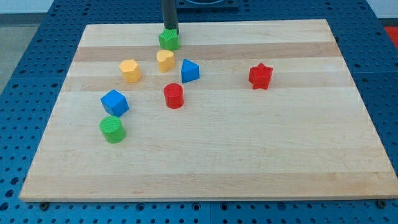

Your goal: Push the green star into the yellow hexagon

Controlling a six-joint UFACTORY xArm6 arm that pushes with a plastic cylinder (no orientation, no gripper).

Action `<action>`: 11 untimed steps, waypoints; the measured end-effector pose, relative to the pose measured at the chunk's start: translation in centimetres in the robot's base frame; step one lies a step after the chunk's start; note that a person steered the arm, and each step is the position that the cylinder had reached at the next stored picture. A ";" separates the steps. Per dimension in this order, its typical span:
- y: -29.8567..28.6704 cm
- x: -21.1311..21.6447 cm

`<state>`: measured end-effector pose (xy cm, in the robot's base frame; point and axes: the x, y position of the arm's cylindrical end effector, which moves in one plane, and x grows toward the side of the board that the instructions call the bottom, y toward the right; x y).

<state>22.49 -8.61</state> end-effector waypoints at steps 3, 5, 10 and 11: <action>-1.3 -3.2; 0.6 -3.3; 2.0 0.7; 1.8 1.1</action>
<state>23.63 -6.81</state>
